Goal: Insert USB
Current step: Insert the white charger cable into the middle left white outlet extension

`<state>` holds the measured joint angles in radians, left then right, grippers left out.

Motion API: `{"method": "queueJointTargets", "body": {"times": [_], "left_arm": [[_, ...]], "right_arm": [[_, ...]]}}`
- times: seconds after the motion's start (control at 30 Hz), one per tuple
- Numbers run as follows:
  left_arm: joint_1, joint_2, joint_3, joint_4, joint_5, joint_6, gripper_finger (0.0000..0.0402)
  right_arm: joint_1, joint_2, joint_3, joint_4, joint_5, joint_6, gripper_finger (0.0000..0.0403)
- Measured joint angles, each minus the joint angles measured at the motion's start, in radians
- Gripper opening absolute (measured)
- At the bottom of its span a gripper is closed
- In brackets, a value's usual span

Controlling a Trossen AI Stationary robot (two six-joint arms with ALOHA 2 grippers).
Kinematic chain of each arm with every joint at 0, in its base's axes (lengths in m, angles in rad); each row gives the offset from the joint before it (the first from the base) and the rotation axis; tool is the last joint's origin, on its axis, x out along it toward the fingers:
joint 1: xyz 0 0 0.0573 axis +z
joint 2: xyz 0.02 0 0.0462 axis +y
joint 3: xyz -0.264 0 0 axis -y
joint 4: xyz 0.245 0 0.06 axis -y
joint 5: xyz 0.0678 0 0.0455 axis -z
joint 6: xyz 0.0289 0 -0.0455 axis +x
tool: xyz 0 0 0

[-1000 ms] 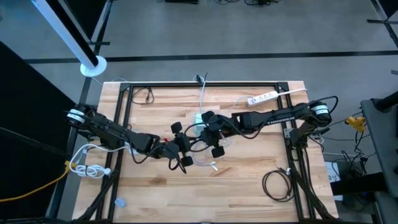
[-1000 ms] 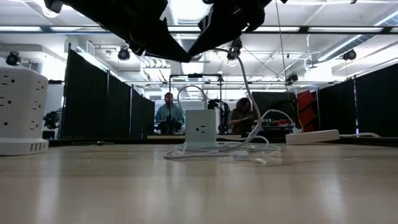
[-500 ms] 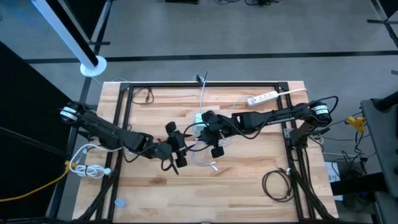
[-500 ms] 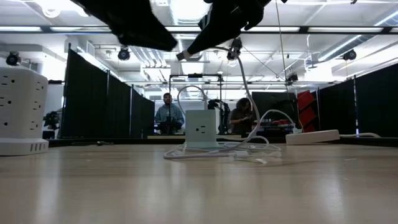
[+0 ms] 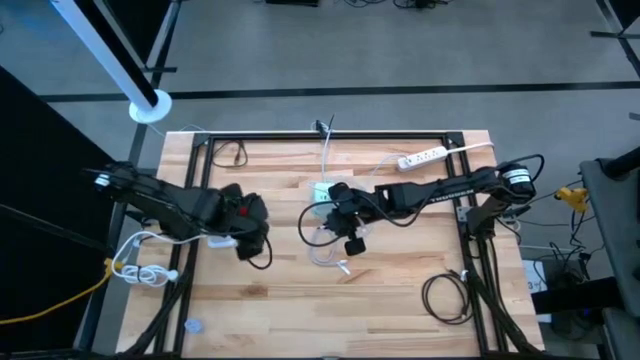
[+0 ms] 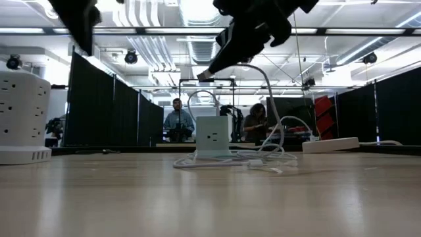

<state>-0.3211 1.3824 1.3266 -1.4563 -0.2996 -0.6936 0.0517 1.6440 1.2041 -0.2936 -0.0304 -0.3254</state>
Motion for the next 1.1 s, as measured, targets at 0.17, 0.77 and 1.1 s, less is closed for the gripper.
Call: {"method": "queueJointTargets", "body": {"times": [0.17,0.77,1.1], "left_arm": [[-0.001,-0.007,-0.01,-0.098,0.12,0.005,0.0234],[0.141,-0.061,-0.077,-0.115,0.264,0.17,0.0276],[0.34,-0.06,-0.156,-0.116,0.286,0.31,0.0285]], "right_arm": [[0.0,0.0,-0.077,0.084,-0.031,0.028,0.0008],[0.02,0.0,-0.255,0.29,-0.082,0.091,0.0008],[0.029,0.0,-0.274,0.292,-0.083,0.072,0.0008]]}}
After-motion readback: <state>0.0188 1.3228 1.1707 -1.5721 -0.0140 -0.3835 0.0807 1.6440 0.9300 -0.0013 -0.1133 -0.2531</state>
